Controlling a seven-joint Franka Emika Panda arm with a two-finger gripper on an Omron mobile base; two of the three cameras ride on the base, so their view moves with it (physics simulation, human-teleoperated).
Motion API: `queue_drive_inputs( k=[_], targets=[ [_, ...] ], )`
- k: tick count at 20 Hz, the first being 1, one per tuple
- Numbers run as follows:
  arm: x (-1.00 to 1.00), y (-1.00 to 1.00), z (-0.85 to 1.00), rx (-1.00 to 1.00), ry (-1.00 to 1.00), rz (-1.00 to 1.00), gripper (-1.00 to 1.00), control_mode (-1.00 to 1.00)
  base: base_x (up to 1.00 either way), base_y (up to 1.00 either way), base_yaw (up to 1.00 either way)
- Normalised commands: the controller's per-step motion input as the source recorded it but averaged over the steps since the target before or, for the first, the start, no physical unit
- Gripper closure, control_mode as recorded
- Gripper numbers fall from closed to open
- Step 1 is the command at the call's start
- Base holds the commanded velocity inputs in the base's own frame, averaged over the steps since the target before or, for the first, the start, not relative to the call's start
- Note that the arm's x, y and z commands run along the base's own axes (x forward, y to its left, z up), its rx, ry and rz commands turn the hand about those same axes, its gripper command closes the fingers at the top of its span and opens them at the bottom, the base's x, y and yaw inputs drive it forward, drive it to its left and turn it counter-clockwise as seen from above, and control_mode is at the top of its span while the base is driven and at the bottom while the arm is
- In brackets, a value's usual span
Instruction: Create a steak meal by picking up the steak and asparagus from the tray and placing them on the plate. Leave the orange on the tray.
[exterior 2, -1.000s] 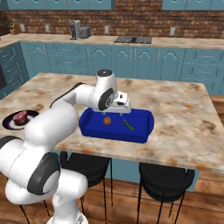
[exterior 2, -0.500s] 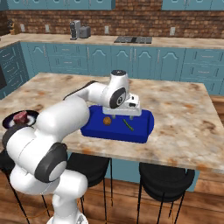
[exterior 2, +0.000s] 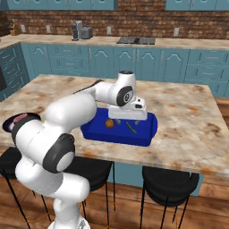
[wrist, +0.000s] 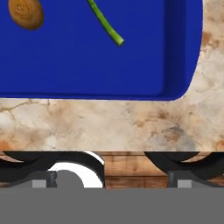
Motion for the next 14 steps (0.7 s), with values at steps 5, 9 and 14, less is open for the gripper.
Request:
queue_drive_inputs(
  k=[5,9,14],
  targets=[
    [0.14,0.13,-0.33,0.0,0.0,0.01,-1.0,-1.0,0.0,0.0,0.0],
    [0.3,0.23,-0.33,0.0,-0.01,0.0,-1.0,-1.0,0.0,0.0,0.0],
    [0.4,0.07,-0.34,0.01,-0.01,0.01,-1.0,-1.0,0.0,0.0,0.0]
  ],
)
